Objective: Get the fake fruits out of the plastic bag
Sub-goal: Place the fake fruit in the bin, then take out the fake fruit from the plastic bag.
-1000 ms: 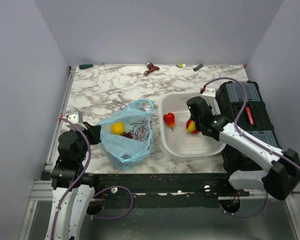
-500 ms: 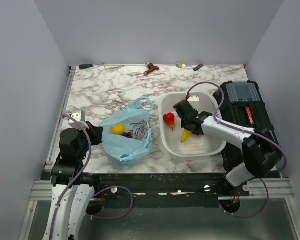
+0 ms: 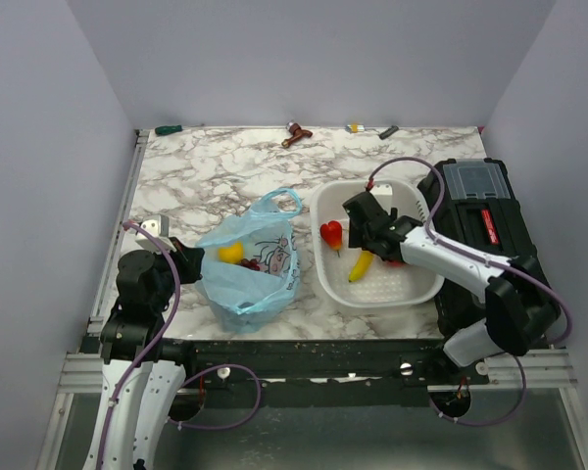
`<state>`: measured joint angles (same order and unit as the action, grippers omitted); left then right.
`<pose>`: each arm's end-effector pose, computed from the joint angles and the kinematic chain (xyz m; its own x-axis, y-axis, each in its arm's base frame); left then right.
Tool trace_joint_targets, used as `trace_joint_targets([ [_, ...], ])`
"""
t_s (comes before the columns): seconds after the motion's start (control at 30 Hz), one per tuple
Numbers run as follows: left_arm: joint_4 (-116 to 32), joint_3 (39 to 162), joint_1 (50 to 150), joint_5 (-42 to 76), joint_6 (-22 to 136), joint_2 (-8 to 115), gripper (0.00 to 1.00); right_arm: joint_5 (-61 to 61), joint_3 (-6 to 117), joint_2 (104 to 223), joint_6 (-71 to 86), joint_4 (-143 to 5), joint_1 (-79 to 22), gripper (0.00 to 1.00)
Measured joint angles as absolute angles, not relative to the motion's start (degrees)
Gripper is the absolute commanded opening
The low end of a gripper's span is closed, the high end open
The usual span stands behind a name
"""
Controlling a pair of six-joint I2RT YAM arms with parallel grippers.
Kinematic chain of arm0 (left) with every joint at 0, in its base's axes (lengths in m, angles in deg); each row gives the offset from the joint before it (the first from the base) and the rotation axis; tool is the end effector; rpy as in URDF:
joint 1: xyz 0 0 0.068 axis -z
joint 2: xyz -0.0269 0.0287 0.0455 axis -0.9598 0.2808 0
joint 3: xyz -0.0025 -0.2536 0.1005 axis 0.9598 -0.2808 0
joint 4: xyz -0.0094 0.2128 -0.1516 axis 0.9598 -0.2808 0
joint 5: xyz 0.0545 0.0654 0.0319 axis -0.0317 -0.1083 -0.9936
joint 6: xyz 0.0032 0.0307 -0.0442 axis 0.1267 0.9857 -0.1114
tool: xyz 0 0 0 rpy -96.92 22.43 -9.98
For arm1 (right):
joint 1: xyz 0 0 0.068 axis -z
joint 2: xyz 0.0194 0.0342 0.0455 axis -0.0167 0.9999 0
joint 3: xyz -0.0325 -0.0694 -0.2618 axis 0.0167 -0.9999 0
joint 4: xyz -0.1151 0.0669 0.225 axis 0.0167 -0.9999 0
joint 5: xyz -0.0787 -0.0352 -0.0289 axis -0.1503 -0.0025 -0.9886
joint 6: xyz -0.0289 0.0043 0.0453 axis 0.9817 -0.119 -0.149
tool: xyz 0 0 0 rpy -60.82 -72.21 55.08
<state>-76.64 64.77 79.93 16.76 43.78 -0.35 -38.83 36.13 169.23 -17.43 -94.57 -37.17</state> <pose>0.1004 -0.0159 0.2979 -0.3778 -0.3744 -0.8468 0.0869 0.8962 -0.4350 0.2507 0.1733 0.2195 -0.7163 0.0133 -0.6976 0.0878 0.9936 -0.0712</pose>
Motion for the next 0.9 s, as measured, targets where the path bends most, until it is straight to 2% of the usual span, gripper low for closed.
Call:
trace_joint_targets([
  [0.3, -76.5, 64.7, 80.1, 17.3, 43.8, -0.3, 0.00, -33.1, 38.2, 156.8, -17.3, -95.2, -37.2, 0.74],
  [0.53, -76.5, 64.7, 80.1, 19.2, 43.8, -0.3, 0.00, -18.3, 40.5, 152.0, -19.2, -89.1, -38.8, 0.73],
  [0.57, -76.5, 64.7, 80.1, 19.5, 43.8, -0.3, 0.00, -15.8, 40.3, 151.4, -19.9, -87.0, -39.8, 0.71],
  [0.63, -76.4, 64.7, 80.1, 20.3, 43.8, -0.3, 0.00, -11.4, 39.7, 150.5, -20.9, -82.6, -42.5, 0.56],
  [0.7, -76.4, 64.7, 80.1, 20.6, 43.8, -0.2, 0.00, -7.7, 39.2, 150.4, -22.1, -78.2, -45.3, 0.49],
  [0.9, -76.5, 64.7, 80.1, 21.5, 43.8, 0.3, 0.00, -0.9, 37.6, 154.1, -25.1, -64.4, -53.3, 0.48],
])
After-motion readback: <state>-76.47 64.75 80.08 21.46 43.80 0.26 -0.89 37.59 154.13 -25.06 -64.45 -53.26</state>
